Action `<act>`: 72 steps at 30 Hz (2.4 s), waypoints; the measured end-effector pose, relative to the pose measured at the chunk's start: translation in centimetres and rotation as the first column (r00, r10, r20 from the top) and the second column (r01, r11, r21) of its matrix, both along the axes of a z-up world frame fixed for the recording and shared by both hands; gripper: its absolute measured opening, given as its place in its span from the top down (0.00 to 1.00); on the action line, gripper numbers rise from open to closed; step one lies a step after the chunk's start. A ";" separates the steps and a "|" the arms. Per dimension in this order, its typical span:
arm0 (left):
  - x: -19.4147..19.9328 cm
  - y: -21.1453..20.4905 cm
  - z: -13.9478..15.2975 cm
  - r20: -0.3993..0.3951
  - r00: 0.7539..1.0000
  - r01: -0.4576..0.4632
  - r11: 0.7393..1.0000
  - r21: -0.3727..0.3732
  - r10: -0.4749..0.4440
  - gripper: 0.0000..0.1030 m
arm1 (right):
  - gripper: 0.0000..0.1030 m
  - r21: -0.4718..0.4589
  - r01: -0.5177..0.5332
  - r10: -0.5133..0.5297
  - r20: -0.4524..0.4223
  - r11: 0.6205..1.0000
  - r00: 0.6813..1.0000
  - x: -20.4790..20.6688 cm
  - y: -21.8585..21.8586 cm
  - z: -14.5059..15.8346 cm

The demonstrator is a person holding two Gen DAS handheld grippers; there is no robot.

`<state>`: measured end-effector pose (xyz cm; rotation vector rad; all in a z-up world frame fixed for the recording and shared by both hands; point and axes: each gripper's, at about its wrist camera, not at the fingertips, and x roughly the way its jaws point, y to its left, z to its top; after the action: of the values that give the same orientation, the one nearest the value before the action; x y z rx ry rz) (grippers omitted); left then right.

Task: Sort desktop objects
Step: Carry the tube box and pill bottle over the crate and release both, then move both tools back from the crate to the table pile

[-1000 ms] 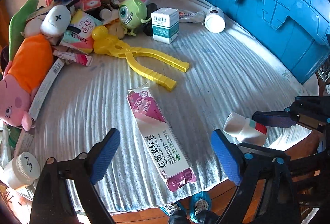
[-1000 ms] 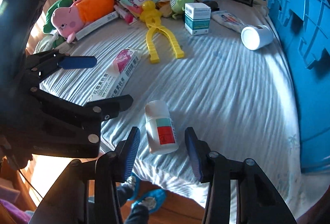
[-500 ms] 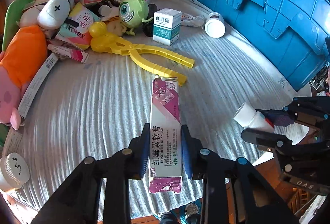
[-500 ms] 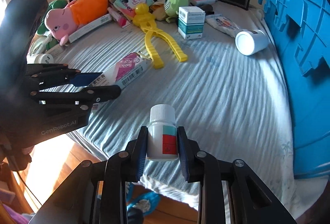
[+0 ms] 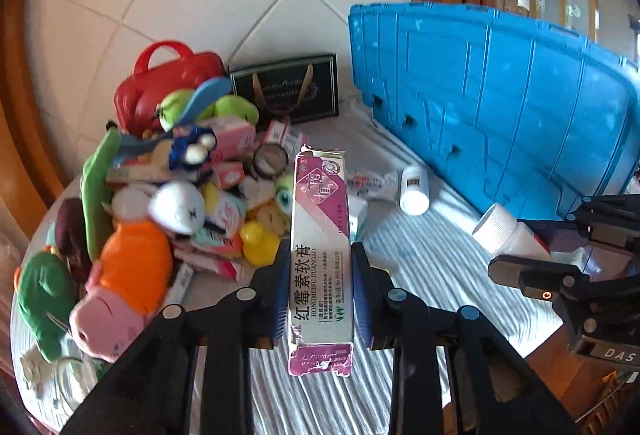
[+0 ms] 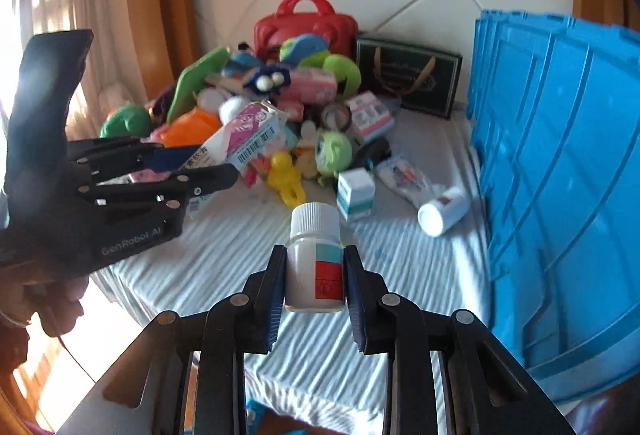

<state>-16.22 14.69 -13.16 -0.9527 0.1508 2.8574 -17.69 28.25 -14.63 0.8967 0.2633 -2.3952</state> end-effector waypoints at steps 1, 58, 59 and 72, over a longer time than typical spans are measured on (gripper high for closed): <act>-0.3 -0.2 1.3 -0.022 1.000 0.012 1.000 0.003 -0.012 0.74 | 0.74 -0.015 0.008 -0.008 -0.032 1.000 0.999 0.1 -0.3 1.5; -11.5 24.5 19.2 -0.370 0.912 0.141 0.982 -0.126 -0.178 0.13 | 0.06 -0.295 0.604 -0.671 -0.277 0.740 0.688 -5.7 25.4 20.4; -11.5 24.2 19.1 -0.365 0.915 0.135 0.983 -0.122 -0.170 0.13 | 0.06 -0.289 0.598 -0.663 -0.271 0.747 0.698 -5.9 25.2 20.2; -10.1 20.7 17.8 -0.352 0.934 0.036 0.996 -0.085 -0.064 0.13 | 0.05 -0.267 0.540 -0.599 -0.263 0.798 0.756 -6.1 22.9 19.0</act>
<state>-26.32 35.39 4.69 -0.4246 0.3173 2.9650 -23.74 51.18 4.41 0.5205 -0.1294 -3.0909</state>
